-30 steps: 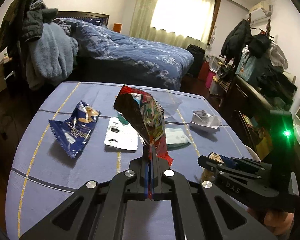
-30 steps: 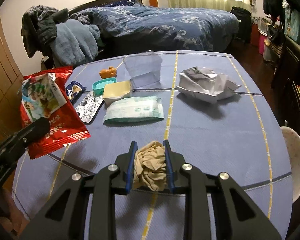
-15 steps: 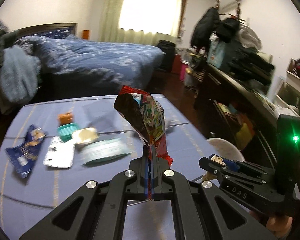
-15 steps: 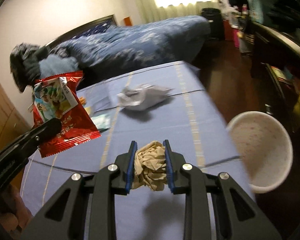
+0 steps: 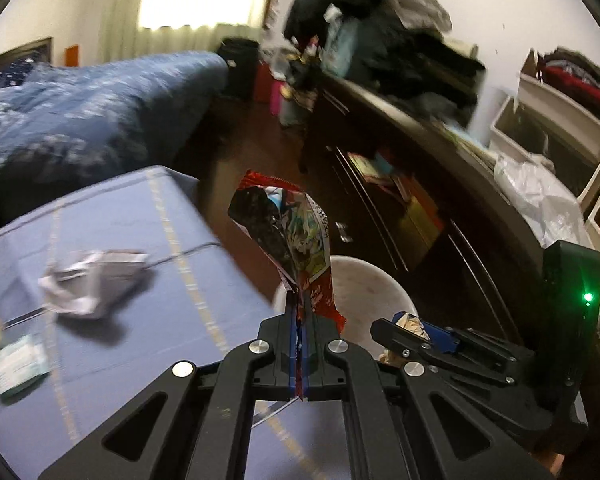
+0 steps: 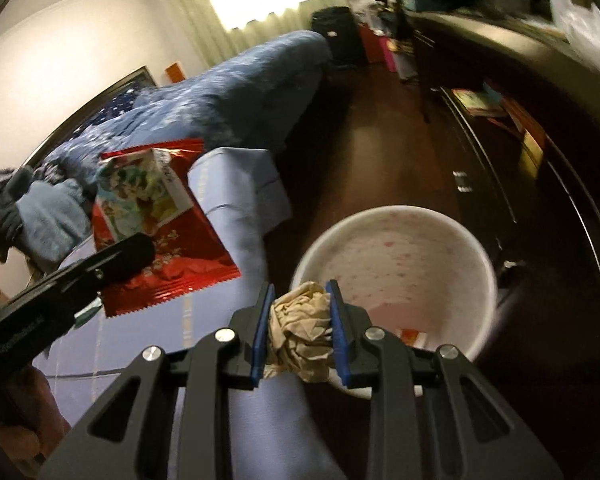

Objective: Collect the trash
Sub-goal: 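Carry bag and paper over the wastebasket and open both grippers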

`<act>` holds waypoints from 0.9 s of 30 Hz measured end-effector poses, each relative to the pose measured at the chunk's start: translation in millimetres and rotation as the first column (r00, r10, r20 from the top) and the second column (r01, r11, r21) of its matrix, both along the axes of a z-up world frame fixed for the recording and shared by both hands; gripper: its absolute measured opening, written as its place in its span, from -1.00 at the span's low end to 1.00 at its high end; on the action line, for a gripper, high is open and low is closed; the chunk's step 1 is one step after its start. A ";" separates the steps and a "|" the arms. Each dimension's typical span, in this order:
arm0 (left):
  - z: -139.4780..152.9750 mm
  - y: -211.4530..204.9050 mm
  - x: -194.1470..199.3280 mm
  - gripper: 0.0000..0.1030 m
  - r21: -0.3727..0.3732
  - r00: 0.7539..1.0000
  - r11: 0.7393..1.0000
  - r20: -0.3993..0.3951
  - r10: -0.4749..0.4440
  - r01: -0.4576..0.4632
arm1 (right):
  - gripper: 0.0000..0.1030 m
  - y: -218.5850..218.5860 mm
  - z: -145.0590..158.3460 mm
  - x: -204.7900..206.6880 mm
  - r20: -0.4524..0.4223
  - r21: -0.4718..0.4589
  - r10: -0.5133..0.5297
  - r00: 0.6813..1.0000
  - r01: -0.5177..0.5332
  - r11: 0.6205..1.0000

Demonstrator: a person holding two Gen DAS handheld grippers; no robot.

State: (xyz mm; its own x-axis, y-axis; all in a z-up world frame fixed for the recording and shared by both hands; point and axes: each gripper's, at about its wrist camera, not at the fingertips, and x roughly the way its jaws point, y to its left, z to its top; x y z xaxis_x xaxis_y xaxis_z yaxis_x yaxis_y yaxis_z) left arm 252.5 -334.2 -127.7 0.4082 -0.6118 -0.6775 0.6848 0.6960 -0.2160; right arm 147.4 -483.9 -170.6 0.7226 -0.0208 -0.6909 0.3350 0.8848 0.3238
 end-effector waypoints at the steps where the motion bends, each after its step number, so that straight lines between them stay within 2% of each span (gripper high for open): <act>1: -2.8 -7.6 1.2 -0.96 0.005 1.000 1.000 -0.008 -0.011 0.011 | -0.46 -6.7 -3.2 -0.4 -0.006 0.007 -0.010 1.000 0.010 1.000; 8: -34.5 -71.4 13.5 -0.96 0.094 0.990 0.989 -0.095 -0.101 0.110 | -0.46 -44.7 -33.4 5.9 -0.062 0.047 -0.060 0.996 0.063 0.997; 17: -63.5 -106.8 28.1 -0.94 0.178 0.981 0.977 -0.174 -0.086 0.118 | -0.43 -77.1 -72.8 20.8 -0.130 0.080 -0.100 0.987 0.111 0.991; 23: -74.2 -111.0 32.8 -0.83 0.222 0.982 0.969 -0.180 -0.064 0.104 | -0.30 -85.5 -81.2 22.2 -0.140 0.081 -0.122 0.983 0.135 0.988; 25: -75.2 -109.8 33.6 -0.66 0.223 0.981 0.970 -0.184 -0.060 0.101 | -0.27 -85.8 -81.1 21.1 -0.136 0.084 -0.124 0.983 0.136 0.987; 27: -74.9 -108.3 33.2 -0.58 0.224 0.982 0.970 -0.179 -0.058 0.099 | -0.23 -86.4 -80.4 19.8 -0.132 0.086 -0.126 0.983 0.138 0.987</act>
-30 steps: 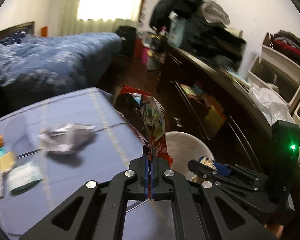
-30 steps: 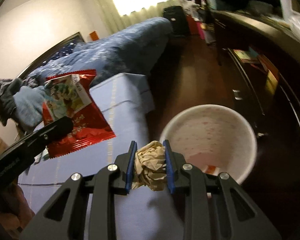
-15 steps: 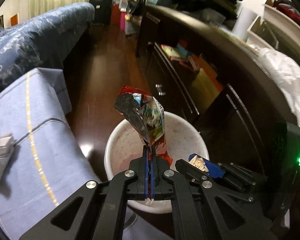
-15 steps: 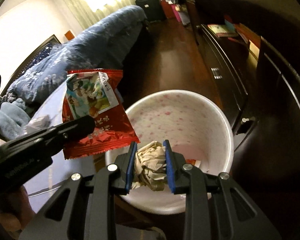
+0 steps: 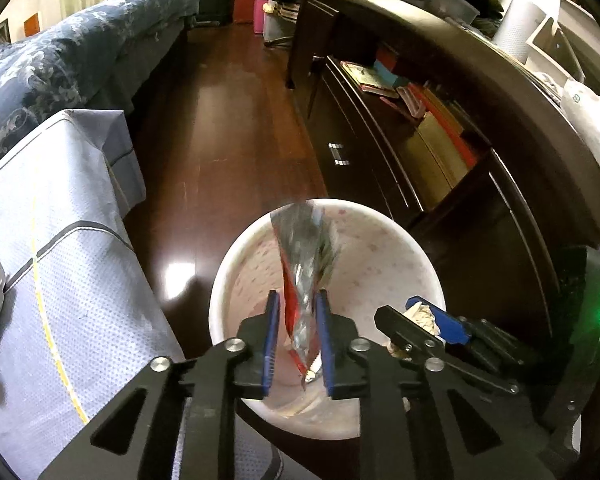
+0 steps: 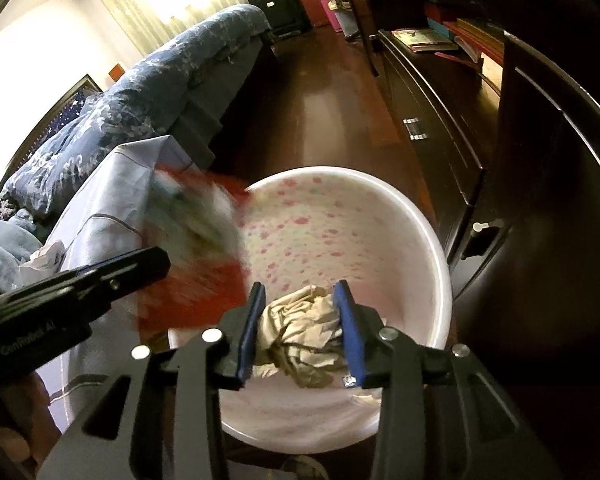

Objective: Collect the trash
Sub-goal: 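Carry bag and paper over the wastebasket and open both grippers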

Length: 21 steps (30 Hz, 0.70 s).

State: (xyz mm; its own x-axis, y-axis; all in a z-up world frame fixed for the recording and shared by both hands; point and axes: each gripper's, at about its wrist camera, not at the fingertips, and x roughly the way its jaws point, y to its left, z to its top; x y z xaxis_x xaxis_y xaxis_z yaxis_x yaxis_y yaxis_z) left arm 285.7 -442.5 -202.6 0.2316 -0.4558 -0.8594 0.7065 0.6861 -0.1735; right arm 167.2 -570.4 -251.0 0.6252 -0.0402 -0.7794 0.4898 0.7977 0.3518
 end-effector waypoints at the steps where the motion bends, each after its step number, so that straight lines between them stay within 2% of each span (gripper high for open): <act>1: 0.2 -0.4 -0.3 -0.51 0.001 1.000 1.000 0.003 -0.001 0.001 | -0.22 -0.1 0.6 -0.4 0.001 0.000 0.000 1.000 0.000 1.000; 2: 0.8 -0.3 -0.9 -0.47 0.001 1.000 1.000 0.007 -0.002 0.002 | -0.22 0.5 1.3 -0.9 0.001 -0.004 -0.001 1.000 0.001 1.000; 5: 5.3 2.0 -3.8 -0.20 -0.001 0.999 1.000 0.037 -0.002 0.002 | -0.21 0.9 3.3 -1.7 0.005 -0.004 -0.001 1.000 0.001 1.000; 8: 11.4 7.3 -6.4 0.03 -0.014 0.998 1.000 0.063 0.006 -0.005 | -0.12 2.5 6.9 -2.2 0.010 -0.010 0.001 1.000 -0.001 1.000; 10: 16.6 14.4 -7.0 0.16 -0.030 0.997 0.999 0.070 0.018 -0.016 | -0.02 5.3 11.4 -2.7 0.016 -0.031 0.002 1.000 -0.002 1.000; 12: 23.4 25.5 -7.4 0.24 -0.050 0.996 0.998 0.081 0.041 -0.037 | 0.17 7.3 15.6 -2.6 0.019 -0.052 -0.004 1.000 0.005 0.999; 14: 29.0 35.3 -7.9 0.36 -0.067 0.994 0.996 0.092 0.060 -0.054 | 0.24 10.0 20.4 -2.1 0.026 -0.078 -0.004 1.000 0.006 0.997; 15: 32.3 41.0 -8.2 0.42 -0.075 0.993 0.995 0.097 0.070 -0.063 | 0.37 11.5 22.6 -1.2 0.026 -0.093 -0.004 1.000 0.006 0.996; 21: 56.1 79.7 -14.9 0.46 -0.128 0.983 0.986 0.135 0.121 -0.104 | 0.39 26.2 43.1 -4.0 0.030 -0.141 0.003 1.000 0.001 0.990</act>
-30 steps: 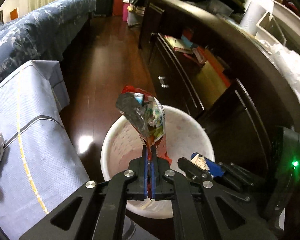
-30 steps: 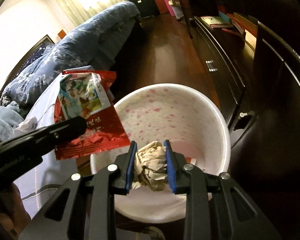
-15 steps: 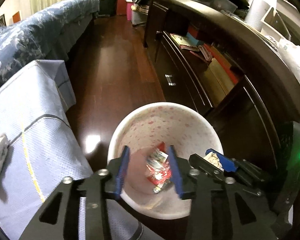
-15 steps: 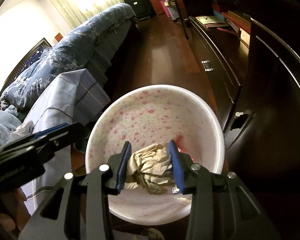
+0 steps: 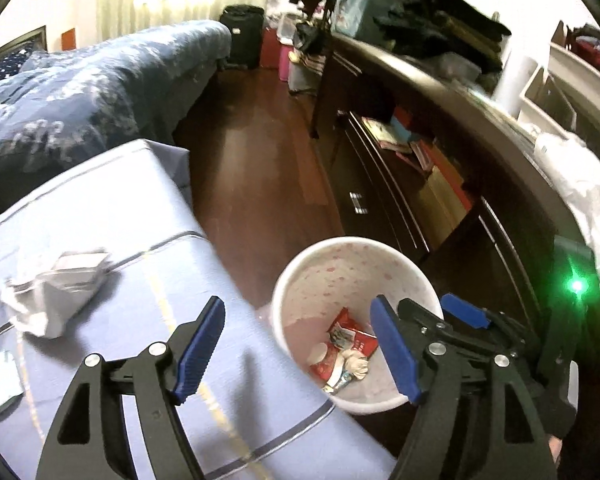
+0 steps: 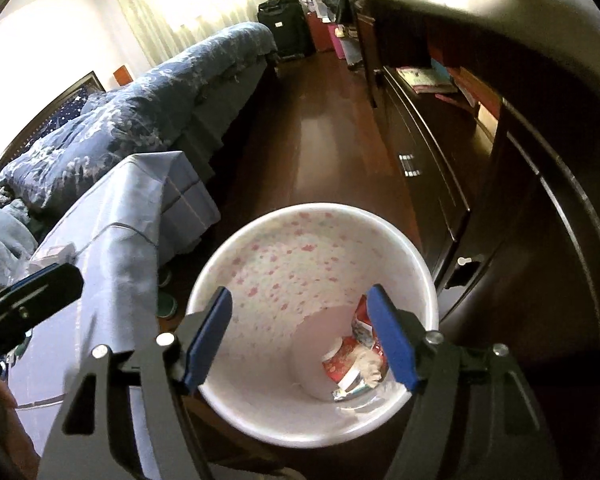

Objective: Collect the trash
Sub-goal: 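Carry bag and paper over the wastebasket and open both grippers, then grasp the blue biscuit wrapper with the left gripper while the right grasps the yellow sponge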

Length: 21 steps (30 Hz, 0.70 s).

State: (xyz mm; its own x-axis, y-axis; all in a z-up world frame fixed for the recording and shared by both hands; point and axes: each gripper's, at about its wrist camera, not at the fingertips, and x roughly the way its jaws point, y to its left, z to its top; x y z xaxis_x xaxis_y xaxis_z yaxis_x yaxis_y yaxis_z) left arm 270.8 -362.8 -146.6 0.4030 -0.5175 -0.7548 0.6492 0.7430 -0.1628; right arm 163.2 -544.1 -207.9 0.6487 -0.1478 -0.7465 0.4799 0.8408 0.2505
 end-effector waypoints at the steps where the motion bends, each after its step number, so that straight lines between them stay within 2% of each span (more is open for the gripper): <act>1: 3.1 4.9 -1.3 0.49 -0.005 1.000 1.000 0.009 0.006 -0.006 | 0.39 6.1 7.3 -1.9 0.005 -0.024 0.005 1.000 -0.005 1.000; 4: 16.0 29.2 -10.3 0.66 -0.033 0.998 0.999 0.050 0.035 -0.034 | 0.43 28.6 30.1 -8.0 0.022 -0.106 0.024 0.999 -0.021 0.994; 6: 23.7 50.5 -18.1 0.74 -0.046 0.994 0.997 0.086 0.069 -0.065 | 0.54 45.6 43.1 -11.7 0.042 -0.142 0.047 0.998 -0.041 0.989; 13: 28.6 129.3 -29.0 0.93 -0.044 0.964 0.975 0.147 0.220 -0.216 | 0.59 125.4 72.6 -11.1 0.097 -0.161 0.212 0.972 -0.195 0.968; 17: 23.8 181.6 -24.1 0.93 -0.028 0.930 0.944 0.161 0.330 -0.330 | 0.61 173.9 74.2 0.1 0.081 -0.169 0.308 0.948 -0.291 0.942; 20: 17.6 222.5 -15.7 0.93 -0.015 0.897 0.910 0.164 0.411 -0.415 | 0.61 211.1 70.3 13.2 0.050 -0.180 0.379 0.924 -0.365 0.913; 21: 15.2 238.9 -11.8 0.93 -0.008 0.878 0.892 0.168 0.447 -0.452 | 0.61 223.9 68.6 18.1 0.038 -0.185 0.403 0.914 -0.390 0.902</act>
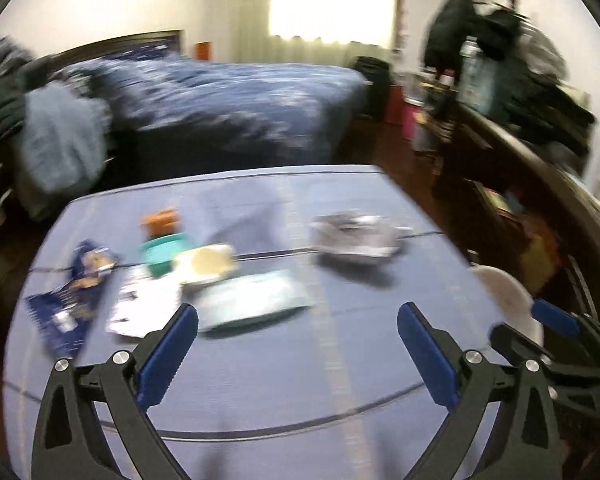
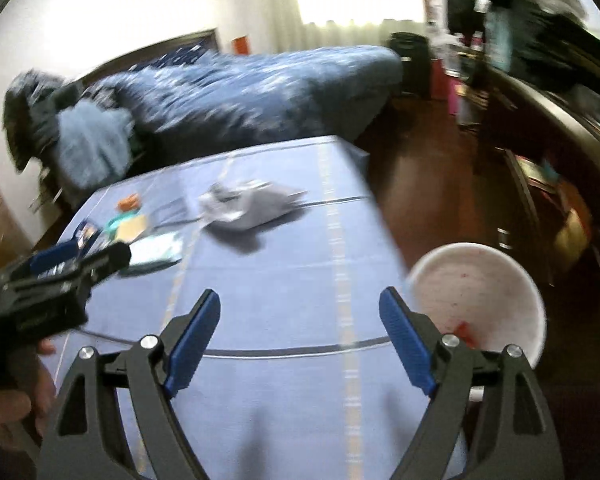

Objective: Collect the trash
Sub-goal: 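Grasp the blue biscuit wrapper with the left gripper while the right grasps the yellow sponge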

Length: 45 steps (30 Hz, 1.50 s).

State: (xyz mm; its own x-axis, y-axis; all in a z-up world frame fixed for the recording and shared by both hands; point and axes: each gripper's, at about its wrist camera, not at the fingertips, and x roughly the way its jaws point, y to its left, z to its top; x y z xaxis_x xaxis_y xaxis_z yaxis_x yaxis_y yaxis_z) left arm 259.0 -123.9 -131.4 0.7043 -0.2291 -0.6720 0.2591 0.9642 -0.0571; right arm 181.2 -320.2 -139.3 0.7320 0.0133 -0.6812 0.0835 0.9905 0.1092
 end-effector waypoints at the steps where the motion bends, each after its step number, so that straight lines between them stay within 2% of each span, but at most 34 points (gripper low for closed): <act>1: -1.3 10.0 1.8 0.93 0.006 1.000 1.000 0.002 0.028 -0.028 | 0.61 8.1 -1.9 3.4 -0.006 -0.006 0.018 1.000 -0.018 1.000; 5: -7.1 68.7 9.0 0.93 0.026 0.985 0.984 0.016 0.174 -0.174 | 0.61 50.0 -6.5 16.2 -0.025 -0.032 0.101 0.995 -0.102 0.994; 11: -19.4 147.2 19.0 0.93 0.002 0.934 0.934 -0.016 0.358 -0.358 | 0.60 100.0 -9.2 34.5 -0.039 -0.070 0.190 0.981 -0.193 0.979; 14: -25.6 168.0 29.7 0.93 -0.063 0.929 0.927 -0.067 0.365 -0.369 | 0.60 117.8 -8.6 41.0 -0.032 -0.077 0.221 0.975 -0.223 0.972; 16: -31.9 174.1 42.2 0.93 -0.097 0.936 0.934 -0.109 0.334 -0.345 | 0.60 126.9 -9.5 48.6 -0.034 -0.081 0.228 0.973 -0.230 0.970; 18: -38.6 172.7 56.8 0.93 -0.108 0.939 0.939 -0.149 0.310 -0.327 | 0.60 131.8 -10.5 54.5 -0.037 -0.078 0.237 0.971 -0.239 0.968; 23: -46.3 166.1 70.6 0.92 -0.131 0.940 0.939 -0.169 0.295 -0.318 | 0.60 142.8 -14.3 75.0 -0.043 -0.113 0.230 0.972 -0.233 0.966; 25: -50.0 166.7 72.9 0.61 -0.145 0.938 0.936 -0.188 0.292 -0.320 | 0.60 143.3 -17.7 83.8 -0.058 -0.113 0.221 0.973 -0.227 0.967; 26: -49.8 165.5 73.0 0.57 -0.134 0.938 0.937 -0.181 0.296 -0.322 | 0.60 144.0 -19.5 89.2 -0.066 -0.107 0.219 0.973 -0.225 0.968; 28: -49.8 162.4 74.7 -0.04 -0.118 0.943 0.945 -0.178 0.281 -0.304 | 0.60 144.5 -22.5 97.9 -0.077 -0.088 0.218 0.973 -0.225 0.970; 29: -49.7 161.8 76.2 -0.14 -0.110 0.943 0.945 -0.169 0.287 -0.307 | 0.60 145.7 -23.6 103.2 -0.083 -0.083 0.218 0.972 -0.225 0.971; 30: -50.7 163.0 77.7 -0.64 -0.126 0.945 0.946 -0.176 0.276 -0.299 | 0.60 146.9 -24.5 108.0 -0.085 -0.080 0.219 0.972 -0.226 0.971; 31: -52.4 165.1 80.0 -0.83 -0.141 0.945 0.945 -0.192 0.265 -0.294 | 0.60 149.1 -25.2 112.2 -0.085 -0.078 0.221 0.972 -0.227 0.971; 34: -51.0 172.4 76.6 -0.89 -0.175 0.944 0.937 -0.192 0.270 -0.303 | 0.59 162.5 -28.5 129.2 -0.094 -0.091 0.242 0.966 -0.250 0.964; 38: -36.6 176.6 69.2 -0.92 -0.148 0.946 0.937 -0.116 0.301 -0.316 | 0.56 180.0 -33.0 148.0 -0.103 -0.106 0.259 0.960 -0.270 0.957; 41: -29.0 179.5 64.7 -0.92 -0.148 0.946 0.935 -0.083 0.313 -0.323 | 0.47 192.1 -38.3 163.9 -0.121 -0.129 0.259 0.958 -0.274 0.953; 45: -23.1 186.0 60.2 -0.92 -0.166 0.944 0.929 -0.065 0.325 -0.331 | 0.25 200.4 -46.0 176.1 -0.147 -0.136 0.252 0.957 -0.271 0.953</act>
